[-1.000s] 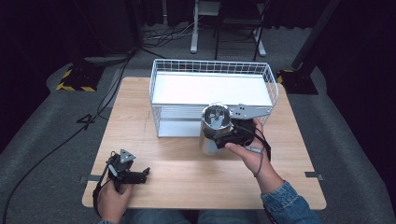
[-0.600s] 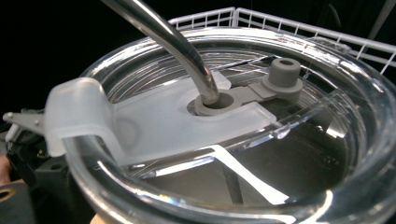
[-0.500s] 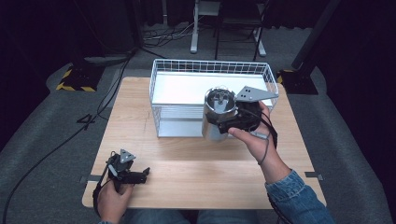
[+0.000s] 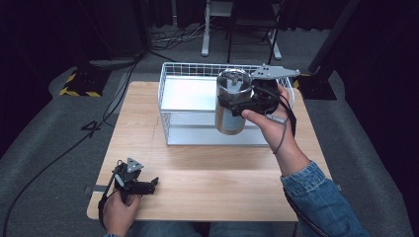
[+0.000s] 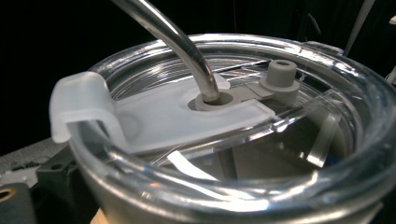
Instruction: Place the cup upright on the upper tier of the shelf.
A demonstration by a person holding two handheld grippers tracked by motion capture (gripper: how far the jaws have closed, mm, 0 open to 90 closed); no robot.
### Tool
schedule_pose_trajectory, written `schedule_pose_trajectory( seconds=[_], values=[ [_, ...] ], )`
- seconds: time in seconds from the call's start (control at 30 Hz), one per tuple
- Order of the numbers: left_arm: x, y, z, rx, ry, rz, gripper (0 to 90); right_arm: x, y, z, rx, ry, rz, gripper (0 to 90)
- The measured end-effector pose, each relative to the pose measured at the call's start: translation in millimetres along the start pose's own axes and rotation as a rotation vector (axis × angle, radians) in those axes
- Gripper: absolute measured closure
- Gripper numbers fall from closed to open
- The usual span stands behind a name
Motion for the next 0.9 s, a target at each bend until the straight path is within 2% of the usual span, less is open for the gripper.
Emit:
schedule_pose_trajectory(
  seconds=[0.13,0.37,0.43,0.6,0.67,0.9],
  values=[
    [0.0,0.0,-0.1,0.001,-0.001,0.0,0.5,8.6,-1.0,0.9,0.006,-0.016,0.006,3.5],
    [0.0,0.0,0.1,0.0,0.0,0.0,0.5,32.6,-1.7,3.7,-0.009,-0.021,0.044,3.6],
    [0.0,0.0,0.0,0.0,0.0,0.0,0.5,42.5,-4.6,7.8,-0.024,-0.027,0.055,3.6],
    [-0.1,0.0,0.0,0.0,-0.001,0.0,0.5,53.1,-10.5,15.5,-0.057,-0.025,0.06,3.6],
    [0.0,0.0,0.1,0.001,0.003,0.0,0.5,59.5,-15.9,23.4,-0.081,-0.027,0.071,3.5],
    [0.0,0.0,0.0,0.0,0.0,0.0,0.5,65.6,-30.2,42.5,-0.13,-0.028,0.092,3.5]
  ],
)
Point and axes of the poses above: each handheld gripper's, and its own axes: y roughly backward along the jaws, x roughly out of its top, z roughly to its right, the point moved 9 cm from there along -y, roughly forward along the jaws, and after that the axes turned 8 degrees about -y, right-handed, at the moved point
